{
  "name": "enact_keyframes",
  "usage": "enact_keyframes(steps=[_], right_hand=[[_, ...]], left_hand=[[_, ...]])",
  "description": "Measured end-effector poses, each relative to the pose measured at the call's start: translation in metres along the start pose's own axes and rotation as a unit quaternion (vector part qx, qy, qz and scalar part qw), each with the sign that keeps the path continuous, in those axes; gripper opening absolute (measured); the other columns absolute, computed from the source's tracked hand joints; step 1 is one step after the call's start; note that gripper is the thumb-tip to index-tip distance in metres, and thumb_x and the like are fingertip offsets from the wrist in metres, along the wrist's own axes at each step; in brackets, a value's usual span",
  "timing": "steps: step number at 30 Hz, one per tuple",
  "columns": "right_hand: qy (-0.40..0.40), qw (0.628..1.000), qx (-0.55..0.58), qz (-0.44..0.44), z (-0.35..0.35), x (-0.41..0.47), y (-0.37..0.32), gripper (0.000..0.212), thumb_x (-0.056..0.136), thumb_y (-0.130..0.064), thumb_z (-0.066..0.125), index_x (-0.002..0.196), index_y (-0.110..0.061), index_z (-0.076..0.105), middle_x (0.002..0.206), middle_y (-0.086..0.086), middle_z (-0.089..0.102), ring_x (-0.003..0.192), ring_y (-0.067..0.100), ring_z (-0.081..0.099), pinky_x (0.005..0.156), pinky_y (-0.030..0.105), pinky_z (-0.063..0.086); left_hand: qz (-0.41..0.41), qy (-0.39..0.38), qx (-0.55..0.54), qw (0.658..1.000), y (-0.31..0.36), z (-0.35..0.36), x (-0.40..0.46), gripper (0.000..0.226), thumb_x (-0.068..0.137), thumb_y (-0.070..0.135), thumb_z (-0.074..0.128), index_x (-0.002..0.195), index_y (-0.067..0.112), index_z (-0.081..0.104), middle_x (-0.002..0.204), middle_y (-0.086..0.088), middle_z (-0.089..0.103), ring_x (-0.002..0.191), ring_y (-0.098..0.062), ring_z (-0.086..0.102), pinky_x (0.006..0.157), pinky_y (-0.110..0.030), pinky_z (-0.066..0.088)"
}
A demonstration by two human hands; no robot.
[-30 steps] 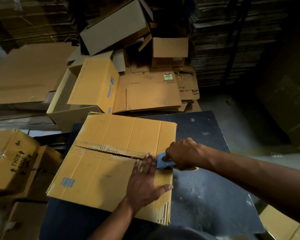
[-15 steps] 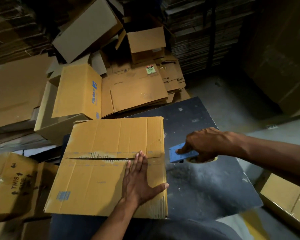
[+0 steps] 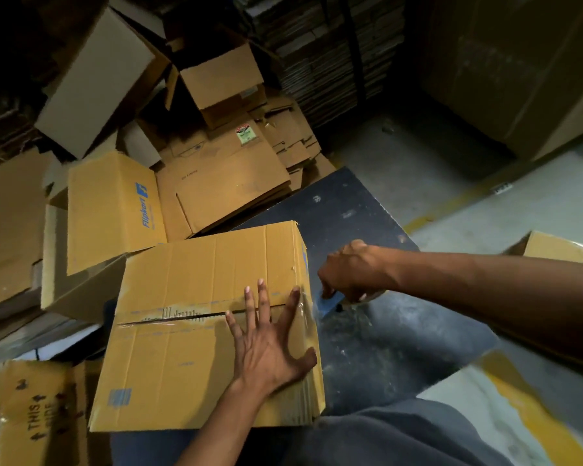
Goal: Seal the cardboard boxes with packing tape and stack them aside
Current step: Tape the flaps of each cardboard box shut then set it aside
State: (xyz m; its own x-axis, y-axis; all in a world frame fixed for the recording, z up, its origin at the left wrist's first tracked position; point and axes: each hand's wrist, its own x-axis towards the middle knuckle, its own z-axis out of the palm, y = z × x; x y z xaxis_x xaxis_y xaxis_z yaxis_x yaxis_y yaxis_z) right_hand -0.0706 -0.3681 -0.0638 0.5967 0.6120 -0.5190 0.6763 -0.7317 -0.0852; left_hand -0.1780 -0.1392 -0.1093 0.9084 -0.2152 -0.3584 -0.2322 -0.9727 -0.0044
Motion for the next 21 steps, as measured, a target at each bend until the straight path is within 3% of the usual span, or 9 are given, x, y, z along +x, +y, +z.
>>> enact_keyframes(steps=[2, 4, 7, 10, 13, 15, 18, 21], right_hand=[[-0.025, 0.999, 0.004, 0.028, -0.002, 0.011, -0.005, 0.046, 0.075, -0.017, 0.081, 0.115, -0.037, 0.073, 0.102, -0.01, 0.075, 0.084, 0.017, 0.071, 0.057, 0.022, 0.049], [-0.064, 0.997, -0.008, 0.045, -0.009, 0.019, -0.014, 0.039, 0.068, -0.014, 0.084, 0.102, -0.032, 0.078, 0.096, -0.008, 0.074, 0.081, 0.018, 0.071, 0.06, 0.024, 0.053], [-0.065, 0.997, 0.001, 0.044, -0.014, 0.02, -0.023, 0.013, 0.078, -0.025, 0.082, 0.085, -0.02, 0.073, 0.081, -0.007, 0.066, 0.079, 0.02, 0.066, 0.065, 0.026, 0.052], [-0.056, 0.996, 0.003, 0.065, -0.009, 0.032, -0.025, 0.024, 0.078, -0.025, 0.085, 0.073, -0.019, 0.062, 0.079, -0.009, 0.063, 0.087, 0.021, 0.069, 0.079, 0.034, 0.059], [-0.124, 0.987, -0.07, 0.075, 0.014, 0.039, -0.032, 0.026, 0.085, -0.036, 0.08, 0.086, -0.021, 0.059, 0.1, -0.003, 0.063, 0.109, 0.024, 0.065, 0.096, 0.04, 0.054], [-0.181, 0.976, -0.09, 0.077, 0.046, 0.031, -0.022, 0.022, 0.086, -0.035, 0.08, 0.097, -0.026, 0.063, 0.107, 0.0, 0.061, 0.112, 0.024, 0.063, 0.098, 0.041, 0.052], [-0.199, 0.977, 0.033, 0.072, 0.084, 0.019, 0.016, 0.035, 0.076, -0.023, 0.087, 0.109, -0.024, 0.078, 0.11, -0.008, 0.073, 0.092, 0.018, 0.069, 0.088, 0.033, 0.057], [-0.169, 0.97, 0.166, 0.048, 0.095, 0.012, 0.047, 0.049, 0.09, -0.021, 0.075, 0.139, -0.022, 0.066, 0.135, -0.001, 0.068, 0.114, 0.023, 0.066, 0.087, 0.024, 0.047]], left_hand=[[0.018, -0.009, 0.008, 1.0, 0.001, -0.004, 0.007, 0.114, 0.068, 0.087, 0.048, 0.154, 0.057, -0.019, 0.158, -0.007, -0.049, 0.151, -0.043, -0.033, 0.118, -0.077, 0.004], [0.02, -0.026, 0.015, 0.999, 0.0, -0.003, 0.01, 0.109, 0.068, 0.086, 0.048, 0.156, 0.059, -0.012, 0.158, -0.003, -0.049, 0.154, -0.044, -0.024, 0.118, -0.076, 0.011], [0.013, -0.053, 0.038, 0.998, 0.001, -0.001, 0.013, 0.108, 0.069, 0.085, 0.047, 0.155, 0.058, -0.011, 0.159, 0.0, -0.047, 0.155, -0.044, -0.022, 0.117, -0.076, 0.015], [0.015, -0.074, 0.061, 0.995, 0.004, -0.003, 0.016, 0.106, 0.07, 0.085, 0.045, 0.157, 0.055, -0.007, 0.159, 0.0, -0.047, 0.154, -0.046, -0.022, 0.116, -0.077, 0.017], [0.017, -0.085, 0.059, 0.994, 0.005, -0.007, 0.018, 0.106, 0.07, 0.082, 0.05, 0.156, 0.059, -0.008, 0.159, -0.001, -0.048, 0.155, -0.048, -0.017, 0.117, -0.075, 0.018], [0.018, -0.088, 0.067, 0.994, 0.006, -0.007, 0.018, 0.107, 0.07, 0.081, 0.053, 0.155, 0.059, -0.01, 0.158, -0.002, -0.048, 0.155, -0.048, -0.014, 0.117, -0.074, 0.02], [0.021, -0.078, 0.078, 0.994, 0.006, -0.007, 0.022, 0.103, 0.073, 0.083, 0.046, 0.154, 0.058, -0.012, 0.16, -0.004, -0.045, 0.155, -0.049, -0.011, 0.117, -0.074, 0.022], [0.02, -0.071, 0.078, 0.994, 0.008, -0.001, 0.021, 0.105, 0.073, 0.084, 0.043, 0.154, 0.057, -0.019, 0.162, -0.006, -0.042, 0.155, -0.05, -0.011, 0.116, -0.075, 0.023]])
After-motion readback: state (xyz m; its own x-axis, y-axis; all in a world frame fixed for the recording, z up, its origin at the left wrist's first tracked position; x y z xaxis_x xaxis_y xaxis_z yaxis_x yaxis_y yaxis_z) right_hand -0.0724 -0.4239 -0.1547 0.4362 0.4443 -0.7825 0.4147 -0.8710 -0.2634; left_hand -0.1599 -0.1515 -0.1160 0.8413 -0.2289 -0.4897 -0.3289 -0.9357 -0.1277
